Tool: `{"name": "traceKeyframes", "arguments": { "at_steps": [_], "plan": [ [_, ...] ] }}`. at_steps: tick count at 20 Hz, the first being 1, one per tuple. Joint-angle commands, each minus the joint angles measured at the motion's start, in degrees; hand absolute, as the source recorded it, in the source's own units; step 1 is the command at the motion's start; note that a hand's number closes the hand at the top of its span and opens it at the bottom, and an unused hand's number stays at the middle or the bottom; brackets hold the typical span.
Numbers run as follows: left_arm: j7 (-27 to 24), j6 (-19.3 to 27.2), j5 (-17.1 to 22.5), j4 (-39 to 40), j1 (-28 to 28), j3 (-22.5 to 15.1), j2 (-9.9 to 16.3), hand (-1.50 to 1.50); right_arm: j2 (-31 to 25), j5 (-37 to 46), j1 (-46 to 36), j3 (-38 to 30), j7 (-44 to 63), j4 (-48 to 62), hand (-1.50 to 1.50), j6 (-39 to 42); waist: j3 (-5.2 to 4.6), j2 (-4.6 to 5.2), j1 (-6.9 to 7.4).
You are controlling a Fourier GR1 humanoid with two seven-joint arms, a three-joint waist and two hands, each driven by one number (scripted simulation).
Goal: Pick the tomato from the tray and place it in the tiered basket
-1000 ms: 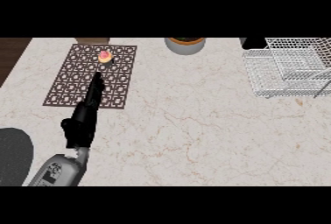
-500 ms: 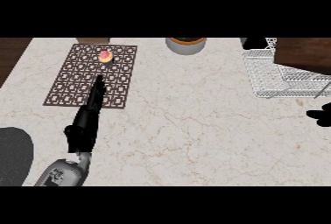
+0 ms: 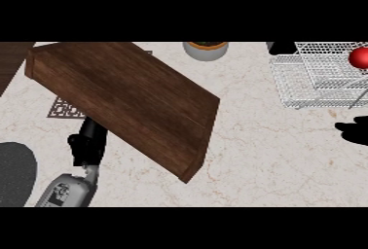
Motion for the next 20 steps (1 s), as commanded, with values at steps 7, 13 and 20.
{"name": "traceKeyframes", "arguments": {
  "at_steps": [7, 13, 20],
  "plan": [
    [2.4, -1.4, -1.9, -4.4, 2.3, 0.7, -0.2, 0.00, -2.9, 13.7, 2.0, 6.2, -16.8, 2.6, -1.50, -6.2, -0.01, -0.05, 0.27],
    [-1.1, -1.5, -2.6, -0.1, 1.0, 1.6, -2.9, 0.00, -3.1, 22.5, 0.8, 13.5, -22.4, 5.4, -1.50, -17.3, -0.02, 0.12, 0.59],
    [3.0, -4.4, -4.1, -1.3, -0.3, 4.9, -3.3, 0.00, 0.4, 25.6, 1.5, 10.9, -21.2, 9.3, -1.50, -18.5, -0.06, -0.04, 0.03]
  ]
}}
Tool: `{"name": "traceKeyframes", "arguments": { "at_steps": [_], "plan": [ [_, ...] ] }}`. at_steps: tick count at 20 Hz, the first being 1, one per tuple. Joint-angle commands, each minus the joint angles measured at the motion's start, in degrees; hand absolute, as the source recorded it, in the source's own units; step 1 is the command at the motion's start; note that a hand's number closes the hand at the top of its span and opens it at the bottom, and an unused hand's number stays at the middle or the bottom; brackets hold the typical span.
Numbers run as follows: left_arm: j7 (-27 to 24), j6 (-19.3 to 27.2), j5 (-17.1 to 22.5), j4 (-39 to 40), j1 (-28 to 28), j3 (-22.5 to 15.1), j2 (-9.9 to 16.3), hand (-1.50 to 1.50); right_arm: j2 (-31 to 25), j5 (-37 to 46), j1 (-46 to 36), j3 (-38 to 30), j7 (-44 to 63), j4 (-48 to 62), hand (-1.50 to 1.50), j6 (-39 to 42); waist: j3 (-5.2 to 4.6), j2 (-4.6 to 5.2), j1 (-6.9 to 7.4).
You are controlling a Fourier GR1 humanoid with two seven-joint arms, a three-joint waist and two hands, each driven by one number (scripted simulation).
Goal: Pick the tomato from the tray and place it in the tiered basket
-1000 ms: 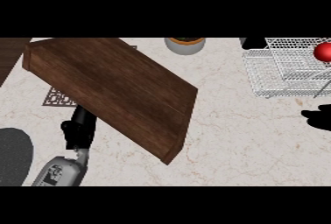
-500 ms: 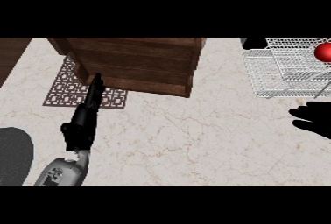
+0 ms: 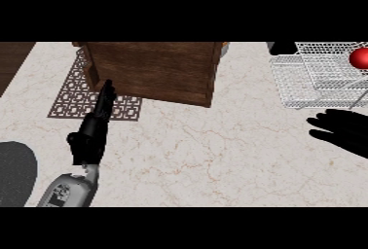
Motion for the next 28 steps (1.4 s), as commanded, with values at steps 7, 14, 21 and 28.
{"name": "traceKeyframes", "arguments": {
  "at_steps": [7, 14, 21, 28],
  "plan": [
    [-0.2, -2.4, -1.9, 0.0, 0.7, 2.1, -1.1, 0.00, 1.0, 3.0, -0.6, 1.1, -4.2, 5.9, -1.50, 3.5, -0.03, -0.06, -0.30],
    [-1.5, -1.8, -3.9, 0.5, 1.0, 1.7, -4.3, 0.00, 4.5, 7.0, -5.1, 6.2, -8.8, 14.9, -1.50, -1.6, -0.02, 0.04, 0.04],
    [-0.1, -3.0, -5.1, -4.0, 5.0, 2.0, -3.8, 0.00, 7.8, 7.2, -5.9, 8.9, -3.1, 10.8, -1.50, 1.3, -0.03, -0.07, 0.01],
    [-2.3, -6.7, -3.2, -1.8, 4.5, 6.0, -3.0, 0.00, 8.4, 9.6, -4.7, 9.7, -4.8, 13.5, -1.50, 0.2, -0.03, -0.05, -0.07]
  ]
}}
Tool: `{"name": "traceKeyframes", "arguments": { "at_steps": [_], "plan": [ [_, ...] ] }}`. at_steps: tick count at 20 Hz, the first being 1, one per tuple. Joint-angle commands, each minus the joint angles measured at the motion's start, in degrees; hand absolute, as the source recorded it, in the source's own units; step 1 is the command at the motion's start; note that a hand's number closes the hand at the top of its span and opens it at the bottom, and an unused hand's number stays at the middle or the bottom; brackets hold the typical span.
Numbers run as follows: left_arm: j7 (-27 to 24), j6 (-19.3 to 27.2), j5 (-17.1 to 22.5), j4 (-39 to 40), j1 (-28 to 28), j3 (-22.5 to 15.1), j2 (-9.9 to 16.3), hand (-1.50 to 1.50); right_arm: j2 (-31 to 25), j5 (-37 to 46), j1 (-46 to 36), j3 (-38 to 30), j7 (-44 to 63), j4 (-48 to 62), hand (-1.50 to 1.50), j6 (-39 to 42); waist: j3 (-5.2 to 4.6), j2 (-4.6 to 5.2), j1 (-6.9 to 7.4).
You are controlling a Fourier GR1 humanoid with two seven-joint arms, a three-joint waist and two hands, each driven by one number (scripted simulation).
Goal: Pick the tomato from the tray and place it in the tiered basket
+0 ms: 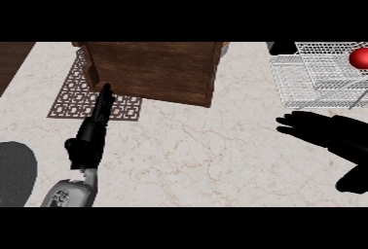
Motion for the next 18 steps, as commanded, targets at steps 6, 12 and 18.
{"name": "traceKeyframes", "arguments": {
  "at_steps": [6, 12, 18],
  "plan": [
    [-0.4, -1.0, -2.0, 0.6, 0.0, 1.6, -0.8, 0.00, 1.4, 1.1, -0.3, 0.0, 0.5, -3.3, -1.50, 7.5, 0.00, -0.06, -0.14],
    [-4.4, -1.1, -2.6, 4.3, 1.0, 1.9, -3.1, 0.00, 6.6, 7.0, -3.0, 4.5, -0.4, 5.7, -1.50, 1.7, 0.01, 0.06, 0.10],
    [-0.1, -3.5, -2.9, -1.2, 0.9, 2.4, -2.3, 0.00, 7.2, 7.4, -2.7, 2.8, -0.8, 4.1, -1.50, 3.7, 0.01, -0.03, 0.04]
  ]
}}
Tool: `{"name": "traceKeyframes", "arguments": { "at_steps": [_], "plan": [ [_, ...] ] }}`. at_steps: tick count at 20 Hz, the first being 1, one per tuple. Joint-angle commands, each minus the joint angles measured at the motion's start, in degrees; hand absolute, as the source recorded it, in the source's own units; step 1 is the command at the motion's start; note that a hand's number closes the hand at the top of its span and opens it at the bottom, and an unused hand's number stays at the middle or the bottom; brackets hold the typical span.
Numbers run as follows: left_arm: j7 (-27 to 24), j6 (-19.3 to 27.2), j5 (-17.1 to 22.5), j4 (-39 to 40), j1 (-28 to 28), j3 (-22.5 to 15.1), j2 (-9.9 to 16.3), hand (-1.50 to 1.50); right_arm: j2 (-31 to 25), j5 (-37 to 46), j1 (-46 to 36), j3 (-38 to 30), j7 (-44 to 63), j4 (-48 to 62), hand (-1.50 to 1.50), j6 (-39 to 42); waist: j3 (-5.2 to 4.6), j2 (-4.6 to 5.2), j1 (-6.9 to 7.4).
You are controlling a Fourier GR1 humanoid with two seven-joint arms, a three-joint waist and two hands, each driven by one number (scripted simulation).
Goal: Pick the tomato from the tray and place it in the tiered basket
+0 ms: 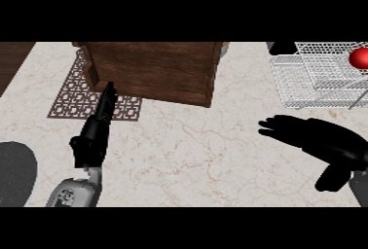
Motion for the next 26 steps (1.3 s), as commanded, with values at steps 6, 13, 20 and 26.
{"name": "traceKeyframes", "arguments": {
  "at_steps": [6, 13, 20, 26],
  "plan": [
    [-1.5, -2.4, 1.0, 1.4, -0.1, 2.8, -0.4, 0.00, 2.9, 2.9, -0.9, 0.1, -4.1, 5.1, -1.50, 0.2, 0.00, 0.04, 0.08],
    [1.3, -3.5, 0.3, -1.9, 1.2, 2.7, -0.3, 0.00, 6.2, 3.6, 3.2, -0.2, -4.8, 5.8, -1.50, -3.2, 0.00, -0.01, 0.00],
    [0.4, -1.8, -2.1, -0.8, -0.2, 1.8, -1.9, 0.00, 9.4, 7.6, 0.9, 0.3, -5.6, 4.3, 1.50, -13.2, 0.01, 0.00, 0.01],
    [2.2, -1.1, -3.0, -5.4, 2.9, 1.0, -2.9, 0.00, 12.3, 11.5, 7.7, 0.5, -9.7, 7.9, 1.50, -24.1, 0.02, -0.06, -0.08]
  ]
}}
